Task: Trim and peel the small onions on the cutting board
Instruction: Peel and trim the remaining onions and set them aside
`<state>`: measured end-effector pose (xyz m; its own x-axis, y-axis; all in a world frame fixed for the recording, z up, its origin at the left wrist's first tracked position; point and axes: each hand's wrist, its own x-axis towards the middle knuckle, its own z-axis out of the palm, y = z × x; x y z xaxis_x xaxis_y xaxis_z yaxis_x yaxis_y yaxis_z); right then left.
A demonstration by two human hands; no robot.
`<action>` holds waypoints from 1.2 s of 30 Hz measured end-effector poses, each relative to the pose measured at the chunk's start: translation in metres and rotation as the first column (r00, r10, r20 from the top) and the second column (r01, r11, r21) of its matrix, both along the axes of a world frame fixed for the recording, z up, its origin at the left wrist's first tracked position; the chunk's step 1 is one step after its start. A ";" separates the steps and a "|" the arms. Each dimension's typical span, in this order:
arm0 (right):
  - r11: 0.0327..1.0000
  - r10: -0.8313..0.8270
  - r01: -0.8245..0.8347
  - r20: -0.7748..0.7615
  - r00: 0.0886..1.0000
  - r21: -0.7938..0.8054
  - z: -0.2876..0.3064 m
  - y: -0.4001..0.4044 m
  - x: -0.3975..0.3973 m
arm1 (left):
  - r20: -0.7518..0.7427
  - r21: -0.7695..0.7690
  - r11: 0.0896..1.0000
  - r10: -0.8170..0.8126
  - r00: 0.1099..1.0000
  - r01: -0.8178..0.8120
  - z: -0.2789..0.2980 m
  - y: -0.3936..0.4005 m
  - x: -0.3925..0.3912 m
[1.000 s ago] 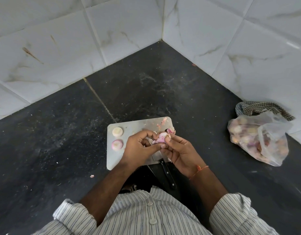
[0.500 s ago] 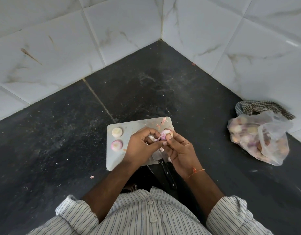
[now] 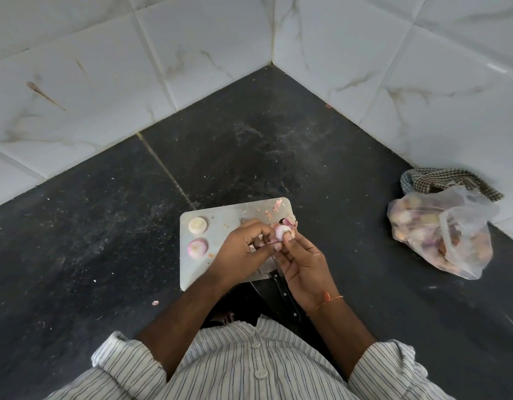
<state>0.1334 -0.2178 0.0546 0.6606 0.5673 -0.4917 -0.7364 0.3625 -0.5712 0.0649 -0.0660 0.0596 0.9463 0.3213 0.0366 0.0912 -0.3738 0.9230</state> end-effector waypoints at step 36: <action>0.997 -0.061 0.059 -0.039 0.997 -0.049 -0.005 0.013 0.004 | -0.015 -0.033 0.984 0.172 0.985 -0.172 -0.016 -0.005 0.003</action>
<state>0.1375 -0.2043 0.0497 0.6721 0.5024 -0.5440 -0.7367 0.3799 -0.5594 0.0678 -0.0707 0.0439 0.8771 0.4802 0.0121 0.1625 -0.3203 0.9333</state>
